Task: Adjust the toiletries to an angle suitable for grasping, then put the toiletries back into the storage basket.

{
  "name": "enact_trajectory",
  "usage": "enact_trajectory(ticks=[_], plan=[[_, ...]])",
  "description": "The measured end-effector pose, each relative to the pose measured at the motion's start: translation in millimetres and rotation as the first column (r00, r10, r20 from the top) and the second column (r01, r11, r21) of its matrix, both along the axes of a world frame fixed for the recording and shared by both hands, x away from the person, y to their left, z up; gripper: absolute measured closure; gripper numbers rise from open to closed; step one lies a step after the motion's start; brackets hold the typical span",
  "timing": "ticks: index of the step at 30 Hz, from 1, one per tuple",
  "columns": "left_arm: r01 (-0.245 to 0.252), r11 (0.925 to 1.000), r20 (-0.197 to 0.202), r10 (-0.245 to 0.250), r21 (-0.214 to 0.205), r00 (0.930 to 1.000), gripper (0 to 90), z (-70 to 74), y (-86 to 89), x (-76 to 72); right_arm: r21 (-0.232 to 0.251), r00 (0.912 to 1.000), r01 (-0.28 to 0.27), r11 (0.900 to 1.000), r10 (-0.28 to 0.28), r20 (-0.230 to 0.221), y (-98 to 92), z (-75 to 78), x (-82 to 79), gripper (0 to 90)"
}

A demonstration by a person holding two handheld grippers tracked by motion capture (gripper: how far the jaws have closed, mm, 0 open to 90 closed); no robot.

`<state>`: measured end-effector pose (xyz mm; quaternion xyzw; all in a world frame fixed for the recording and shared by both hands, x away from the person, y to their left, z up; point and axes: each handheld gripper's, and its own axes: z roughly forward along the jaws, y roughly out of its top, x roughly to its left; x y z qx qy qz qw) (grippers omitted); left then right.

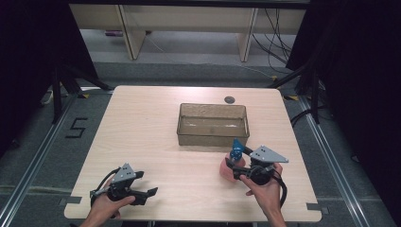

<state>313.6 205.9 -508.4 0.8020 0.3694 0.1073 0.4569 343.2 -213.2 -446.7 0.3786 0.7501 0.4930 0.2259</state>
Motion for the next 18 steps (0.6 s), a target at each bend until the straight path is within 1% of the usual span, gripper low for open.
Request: enact_trajectory(ticks=[1,2,3,4,5,6,7,8,9,10,11,12,14,15,16,17,18], plan=[[0.009,0.9999,-0.004,-0.009,0.008,0.9999,14.7,1.1,0.3,0.0,0.007,1.0000,-0.001,1.0000,0.001,0.003,0.9,-0.3,0.6,24.2],[0.009,0.9999,-0.004,-0.009,0.008,0.9999,14.7,1.1,0.3,0.0,-0.010,0.9999,-0.003,0.9999,0.003,0.015,0.7,-0.6,2.0,24.2],[0.006,0.9999,0.001,-0.006,0.008,1.0000,14.7,0.8,-0.4,-0.5,0.006,1.0000,-0.002,1.0000,0.002,0.001,2.2,-1.3,2.0,24.3],[0.008,0.9999,-0.002,-0.008,0.013,1.0000,14.7,1.1,-0.4,-0.6,0.003,1.0000,-0.005,1.0000,0.005,0.001,2.0,-1.0,2.5,24.3],[0.016,0.9997,-0.008,-0.016,0.016,0.9998,14.7,1.6,0.2,-0.5,0.002,0.9999,-0.001,1.0000,0.001,0.012,2.6,-2.0,3.5,24.4],[0.013,0.9998,-0.004,-0.013,0.015,0.9999,14.7,1.6,0.2,-0.7,0.010,1.0000,0.001,0.9999,-0.001,0.003,3.7,-2.5,3.4,24.5],[0.007,0.9999,0.000,-0.007,0.015,1.0000,14.7,1.8,0.2,-1.0,0.008,0.9999,0.000,1.0000,0.000,-0.012,4.1,-2.3,3.0,24.6],[0.008,0.9999,-0.001,-0.008,0.015,1.0000,14.7,1.9,0.6,-0.9,-0.008,1.0000,0.006,1.0000,-0.006,0.006,3.2,-2.1,3.7,24.9],[0.012,0.9998,-0.005,-0.011,0.017,0.9999,14.7,2.3,1.3,-0.7,0.026,0.9999,0.005,0.9996,-0.005,-0.014,5.7,-2.8,2.9,25.4],[0.008,0.9999,-0.007,-0.008,0.013,0.9999,14.7,2.4,1.3,-0.8,0.023,0.9998,0.002,0.9997,-0.002,-0.020,5.8,-2.6,2.9,25.9],[0.008,0.9999,-0.007,-0.008,0.013,0.9999,14.7,2.4,1.3,-0.8,0.027,0.9998,0.004,0.9996,-0.004,-0.017,6.4,-3.0,3.2,26.5],[0.010,0.9999,-0.003,-0.010,0.013,0.9999,14.8,2.2,2.4,-0.1,0.005,1.0000,0.006,1.0000,-0.006,0.001,5.0,-2.8,4.7,27.7],[0.008,0.9999,-0.002,-0.008,0.012,1.0000,14.7,2.2,2.3,0.0,0.013,0.9999,0.016,0.9998,-0.016,0.002,4.7,-3.4,5.8,29.8],[0.012,0.9998,-0.003,-0.012,0.015,0.9999,14.8,2.3,2.3,0.0,0.004,0.9999,0.010,0.9999,-0.010,0.009,3.9,-3.6,7.0,30.4],[0.013,0.9997,-0.007,-0.012,0.020,0.9999,14.7,2.7,2.1,-0.3,0.010,0.9999,0.014,0.9998,-0.014,-0.009,4.1,-3.9,6.9,31.2],[0.008,0.9999,-0.006,-0.008,0.014,0.9999,14.7,2.5,1.2,-0.7,0.012,1.0000,0.001,0.9999,-0.001,0.008,3.6,-4.6,8.7,32.4],[0.008,0.9999,-0.006,-0.008,0.014,0.9999,14.7,2.5,1.2,-0.7,0.012,1.0000,0.001,0.9999,-0.001,0.008,3.6,-4.6,8.7,32.4]])
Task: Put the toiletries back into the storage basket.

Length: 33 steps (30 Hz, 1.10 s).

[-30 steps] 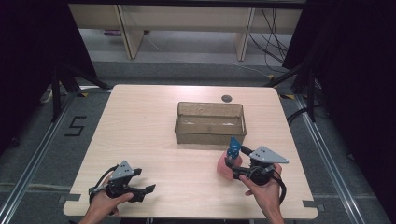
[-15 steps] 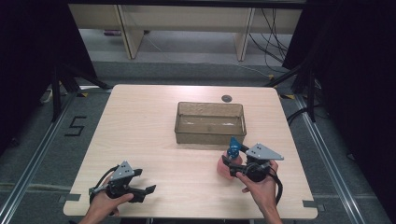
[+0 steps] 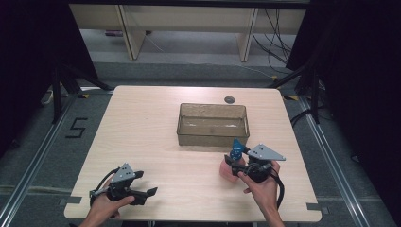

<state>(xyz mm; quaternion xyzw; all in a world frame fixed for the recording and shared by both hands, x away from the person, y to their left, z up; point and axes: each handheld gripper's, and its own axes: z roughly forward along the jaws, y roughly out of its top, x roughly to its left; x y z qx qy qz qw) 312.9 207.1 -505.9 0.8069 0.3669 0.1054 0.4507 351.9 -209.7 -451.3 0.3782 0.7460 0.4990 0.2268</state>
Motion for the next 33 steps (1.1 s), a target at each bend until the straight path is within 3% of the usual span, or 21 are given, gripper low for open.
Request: enact_trajectory(ticks=[1,2,4,5,9,11,14,15,19,23,28,30,32,33], plan=[[0.002,1.0000,0.001,-0.002,-0.003,1.0000,14.7,-0.2,-0.3,0.0,0.019,0.9993,0.020,0.9996,-0.019,-0.031,1.9,-0.5,-2.5,36.1],[0.002,1.0000,0.001,-0.002,-0.003,1.0000,14.7,-0.2,-0.3,0.0,-0.006,0.9999,0.011,0.9999,-0.011,0.003,0.4,-0.6,-0.3,37.5],[0.001,1.0000,0.002,-0.001,-0.004,1.0000,14.7,-0.4,0.0,-0.6,0.005,0.9998,0.014,0.9999,-0.014,-0.016,2.2,-0.9,-1.0,41.1],[0.001,1.0000,0.002,-0.001,-0.004,1.0000,14.7,-0.4,0.0,-0.6,-0.008,0.9999,0.013,0.9999,-0.013,0.001,1.7,-1.6,0.4,43.6],[0.010,0.9998,0.023,-0.010,-0.018,0.9997,14.7,0.0,-0.8,-2.3,-0.019,0.9997,0.025,0.9995,-0.025,-0.001,3.4,-1.9,-1.0,50.0],[0.018,0.9998,0.015,-0.018,-0.005,0.9997,14.7,0.9,-0.4,-3.1,-0.016,0.9993,0.031,0.9994,-0.031,-0.020,5.4,-0.5,-3.5,50.8],[0.013,0.9998,0.018,-0.013,-0.015,0.9998,14.7,-0.9,-0.6,-3.1,-0.049,0.9994,0.035,0.9982,-0.034,0.006,7.3,0.8,-4.1,52.6],[0.021,0.9995,0.021,-0.022,0.025,0.9995,14.8,0.2,1.9,-2.1,-0.051,0.9992,0.039,0.9980,-0.039,-0.006,9.2,1.4,-5.4,53.1],[0.011,0.9998,0.023,-0.011,-0.015,0.9997,14.7,-0.6,-0.2,-2.3,-0.061,0.9988,0.049,0.9970,-0.049,-0.006,10.8,2.9,-6.4,53.3],[0.012,0.9999,0.015,-0.012,-0.004,0.9998,14.7,0.3,0.3,-2.6,-0.052,0.9987,0.046,0.9976,-0.047,-0.022,11.5,4.0,-6.6,53.3],[0.012,0.9999,0.016,-0.012,-0.002,0.9998,14.7,0.7,1.0,-2.7,-0.048,0.9986,0.053,0.9974,-0.052,0.010,12.5,6.3,-6.3,53.4],[0.010,0.9999,0.019,-0.009,-0.008,0.9998,14.7,0.3,0.9,-2.3,-0.056,0.9992,0.039,0.9976,-0.039,0.003,11.9,8.2,-5.8,53.4],[0.011,0.9999,0.021,-0.011,-0.010,0.9997,14.7,0.0,1.0,-2.1,-0.024,0.9984,0.049,0.9985,-0.050,-0.027,13.1,9.4,-6.9,53.4],[0.011,0.9999,0.018,-0.011,-0.005,0.9998,14.8,0.3,1.2,-2.4,-0.050,0.9992,0.039,0.9980,-0.039,0.011,10.9,10.0,-4.0,53.4]])
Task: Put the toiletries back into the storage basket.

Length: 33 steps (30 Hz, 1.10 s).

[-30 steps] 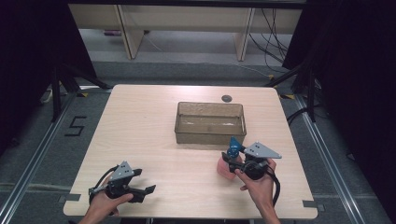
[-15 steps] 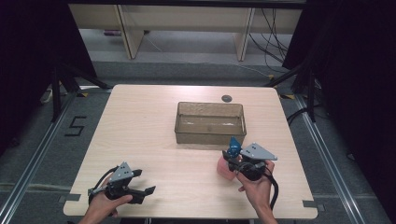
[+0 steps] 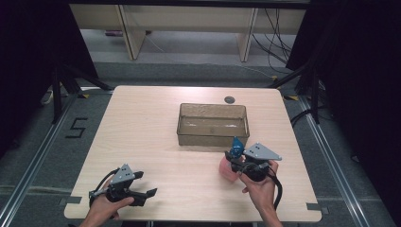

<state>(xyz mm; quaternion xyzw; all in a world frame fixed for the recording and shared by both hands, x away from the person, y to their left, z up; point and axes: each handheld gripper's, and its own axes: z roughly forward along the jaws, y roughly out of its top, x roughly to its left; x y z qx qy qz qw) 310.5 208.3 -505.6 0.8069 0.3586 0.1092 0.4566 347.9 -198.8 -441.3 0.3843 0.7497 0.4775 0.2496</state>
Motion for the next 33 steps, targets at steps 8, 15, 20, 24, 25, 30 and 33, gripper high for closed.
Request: enact_trajectory(ticks=[8,15,20,24,25,30,33], plan=[[-0.002,1.0000,-0.001,0.002,-0.004,1.0000,14.7,-1.0,0.6,0.2,-0.010,0.9999,-0.004,0.9999,0.004,0.017,-1.9,9.1,3.4,53.4],[-0.004,1.0000,-0.007,0.004,0.002,1.0000,14.7,-0.5,0.6,0.4,0.000,1.0000,-0.003,1.0000,0.003,0.004,-5.4,20.7,7.8,53.4],[-0.007,1.0000,-0.009,0.007,0.004,0.9999,14.8,-0.5,0.8,0.1,0.014,0.9999,0.012,0.9998,-0.012,-0.003,-8.6,29.2,9.6,53.4],[0.000,1.0000,-0.012,0.000,0.002,0.9999,14.7,-1.2,1.2,0.4,0.014,1.0000,-0.001,0.9999,0.001,0.004,-11.3,35.8,13.6,53.4],[-0.006,1.0000,-0.013,0.006,0.004,0.9999,14.7,-0.9,1.4,0.4,0.017,1.0000,0.001,0.9999,-0.001,0.005,-11.4,37.3,14.4,53.4],[0.005,1.0000,-0.008,-0.005,0.008,1.0000,14.7,-1.0,2.1,1.0,-0.005,0.9995,-0.001,1.0000,0.001,0.031,-13.2,47.9,20.2,53.4],[-0.004,1.0000,-0.012,0.004,0.001,0.9999,14.7,-1.4,1.6,1.3,-0.001,0.9998,-0.008,1.0000,0.009,0.021,-13.4,55.0,23.2,53.4]])
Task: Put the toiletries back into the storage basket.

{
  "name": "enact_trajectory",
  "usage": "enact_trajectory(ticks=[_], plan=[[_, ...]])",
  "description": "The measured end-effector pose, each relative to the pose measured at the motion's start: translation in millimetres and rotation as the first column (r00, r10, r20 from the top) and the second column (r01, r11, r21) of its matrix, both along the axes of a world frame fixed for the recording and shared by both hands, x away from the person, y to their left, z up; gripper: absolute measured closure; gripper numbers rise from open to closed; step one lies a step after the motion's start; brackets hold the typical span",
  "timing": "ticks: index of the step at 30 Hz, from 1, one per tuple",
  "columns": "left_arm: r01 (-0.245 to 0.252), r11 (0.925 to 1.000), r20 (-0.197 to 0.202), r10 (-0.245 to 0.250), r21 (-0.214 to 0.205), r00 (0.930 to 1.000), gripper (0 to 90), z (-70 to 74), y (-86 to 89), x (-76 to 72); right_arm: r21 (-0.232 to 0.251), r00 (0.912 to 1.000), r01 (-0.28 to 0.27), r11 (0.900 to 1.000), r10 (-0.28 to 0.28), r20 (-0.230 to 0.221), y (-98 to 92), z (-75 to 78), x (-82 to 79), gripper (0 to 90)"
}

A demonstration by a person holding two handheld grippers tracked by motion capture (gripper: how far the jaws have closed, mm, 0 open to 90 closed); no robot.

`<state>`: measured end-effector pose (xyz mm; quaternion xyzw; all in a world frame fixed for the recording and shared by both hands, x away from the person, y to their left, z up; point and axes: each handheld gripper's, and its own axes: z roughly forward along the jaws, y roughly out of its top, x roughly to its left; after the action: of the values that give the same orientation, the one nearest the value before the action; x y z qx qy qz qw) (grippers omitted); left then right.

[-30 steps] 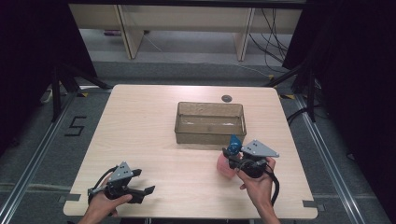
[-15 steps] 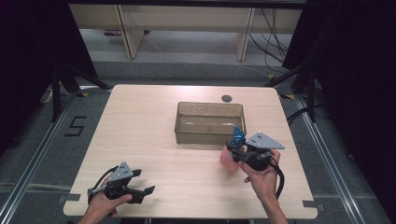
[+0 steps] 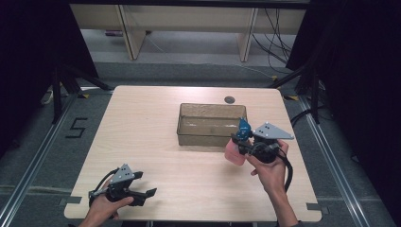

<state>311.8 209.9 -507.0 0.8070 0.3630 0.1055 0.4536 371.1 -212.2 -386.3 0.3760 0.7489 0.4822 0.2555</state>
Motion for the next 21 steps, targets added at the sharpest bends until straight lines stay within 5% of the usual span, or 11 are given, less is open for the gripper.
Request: enact_trajectory(ticks=[4,5,6,11,12,21], plan=[[0.004,1.0000,0.002,-0.004,0.005,1.0000,14.7,0.3,1.4,0.5,0.005,0.9994,0.017,0.9998,-0.017,0.031,-0.7,8.6,6.2,53.4],[0.010,0.9993,0.003,-0.010,0.037,0.9999,14.8,1.0,3.1,1.3,0.001,0.9998,0.011,0.9999,-0.011,0.019,-1.5,10.9,6.7,53.4],[0.006,1.0000,0.002,-0.006,0.001,1.0000,14.7,0.3,1.3,-0.1,0.000,0.9997,0.013,0.9999,-0.013,0.023,-2.1,12.6,7.9,53.4],[0.009,0.9995,0.003,-0.009,0.031,1.0000,14.7,0.9,2.6,1.2,0.004,0.9998,0.010,0.9999,-0.011,0.018,-1.8,18.1,12.2,53.4],[0.008,1.0000,0.000,-0.008,0.001,1.0000,14.7,0.4,1.3,0.1,-0.006,0.9993,0.013,0.9999,-0.013,0.036,-3.2,19.0,14.0,53.4],[0.002,1.0000,0.001,-0.002,-0.004,1.0000,14.8,-0.5,1.1,1.6,0.010,0.9986,0.029,0.9995,-0.029,0.043,-3.4,25.6,26.4,53.4]])
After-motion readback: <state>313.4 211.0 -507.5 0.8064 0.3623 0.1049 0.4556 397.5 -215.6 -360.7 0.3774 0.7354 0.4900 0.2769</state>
